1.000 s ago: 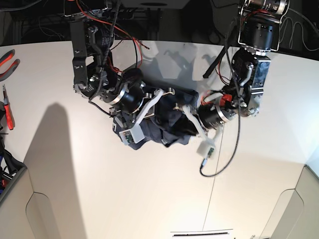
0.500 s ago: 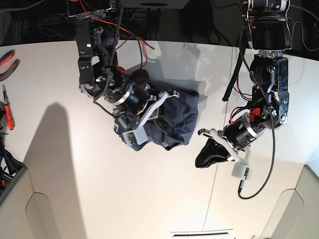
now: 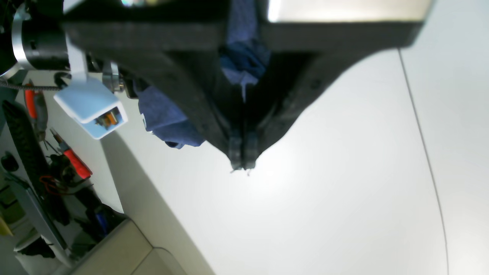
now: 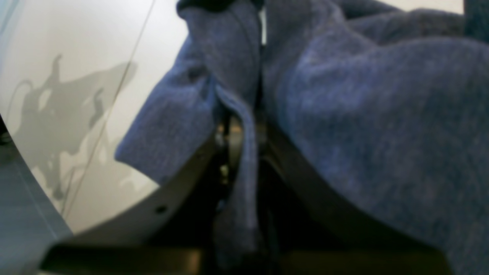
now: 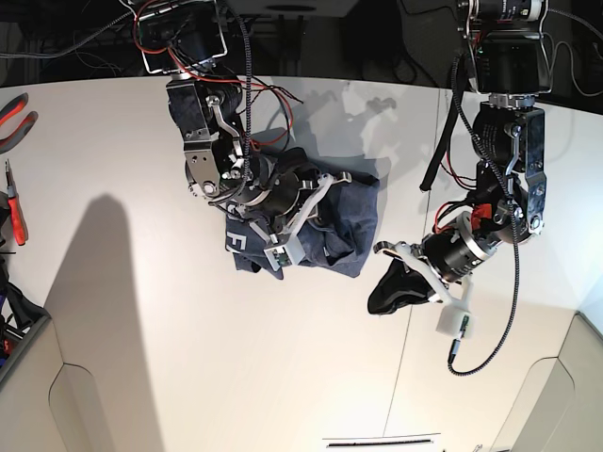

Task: Layout the t-shirt on the table in an organized manner, then fold the t-shirt properly
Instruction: 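Fold the right-held end over toward the left gripper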

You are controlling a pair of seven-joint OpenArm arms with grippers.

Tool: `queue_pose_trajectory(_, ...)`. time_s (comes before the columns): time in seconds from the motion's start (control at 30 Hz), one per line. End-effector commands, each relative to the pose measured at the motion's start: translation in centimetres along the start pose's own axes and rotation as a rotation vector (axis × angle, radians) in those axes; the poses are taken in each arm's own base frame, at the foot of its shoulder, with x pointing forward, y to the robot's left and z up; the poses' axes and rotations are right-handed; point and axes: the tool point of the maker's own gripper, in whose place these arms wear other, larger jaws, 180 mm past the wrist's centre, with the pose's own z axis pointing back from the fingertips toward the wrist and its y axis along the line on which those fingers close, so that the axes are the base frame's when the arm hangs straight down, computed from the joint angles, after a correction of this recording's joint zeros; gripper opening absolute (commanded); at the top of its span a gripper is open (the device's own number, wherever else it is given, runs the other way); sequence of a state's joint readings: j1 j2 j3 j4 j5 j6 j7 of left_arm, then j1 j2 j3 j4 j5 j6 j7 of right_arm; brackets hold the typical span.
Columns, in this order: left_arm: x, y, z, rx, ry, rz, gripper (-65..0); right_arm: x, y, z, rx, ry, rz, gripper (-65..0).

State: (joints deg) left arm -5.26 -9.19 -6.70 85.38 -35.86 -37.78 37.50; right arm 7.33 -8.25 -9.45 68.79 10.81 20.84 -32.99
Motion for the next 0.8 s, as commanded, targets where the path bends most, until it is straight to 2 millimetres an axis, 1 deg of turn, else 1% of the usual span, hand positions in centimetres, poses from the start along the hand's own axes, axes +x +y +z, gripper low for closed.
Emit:
queue_pose_trajectory(0.0, 2.0, -0.4, 0.0, -0.021, -0.059, -0.018, -65.0, 1.4, 0.9, 0.1, 0.034, -0.031, 0.017, -48.0)
queue_pose_trajectory(0.03, 2.0, -0.4, 0.0, -0.021, -0.059, -0.018, -65.0, 2.1, 1.5, 0.3, 0.064, -0.048, 0.03, -43.1)
queue_pose_trajectory(0.07, 2.0, -0.4, 0.0, -0.021, -0.059, -0.018, -65.0, 3.0, 2.3, 0.5, 0.102, -0.073, 0.044, -40.8)
queue_pose_trajectory(0.2, 2.0, -0.4, 0.0, -0.021, -0.058, -0.018, -65.0, 8.0, 4.7, 2.3, 0.221, -0.177, 0.044, -40.6)
queue_pose_trajectory(0.3, 1.9, -0.4, 0.0, -0.021, -0.056, -0.017, -65.0, 11.2, 6.0, 3.9, 0.271, -0.226, 0.064, -40.6)
queue_pose_trajectory(0.4, 1.6, -0.4, 0.1, -0.02, -0.052, -0.014, -65.0, 13.4, 6.6, 5.3, 0.276, -0.264, 0.115, -40.6)
queue_pose_trajectory(0.5, 1.4, -0.4, 0.1, -0.019, -0.048, -0.011, -65.0, 14.8, 7.0, 6.6, 0.259, -0.295, 0.17, -41.0)
queue_pose_trajectory(0.57, 1.4, -0.4, 0.1, -0.019, -0.048, -0.011, -65.0, 15.5, 7.0, 7.6, 0.22, -0.307, 0.225, -44.4)
queue_pose_trajectory(0.63, 1.4, -0.4, 0.2, -0.019, -0.048, -0.011, -65.0, 16.3, 6.5, 8.7, 0.162, -0.319, 0.274, -50.0)
queue_pose_trajectory(0.67, 1.4, -0.4, 0.1, -0.019, -0.048, -0.011, -65.0, 16.6, 6.1, 9.2, 0.126, -0.326, 0.287, -53.8)
queue_pose_trajectory(0.73, 1.3, -0.5, 0.2, -0.023, -0.044, -0.006, -65.0, 17.3, 4.9, 10.1, 0.051, -0.335, 0.291, -63.9)
queue_pose_trajectory(0.77, 1.1, -0.8, 0.1, -0.04, -0.033, -0.001, -65.0, 17.5, 4.1, 10.4, 0.014, -0.341, 0.277, -65.0)
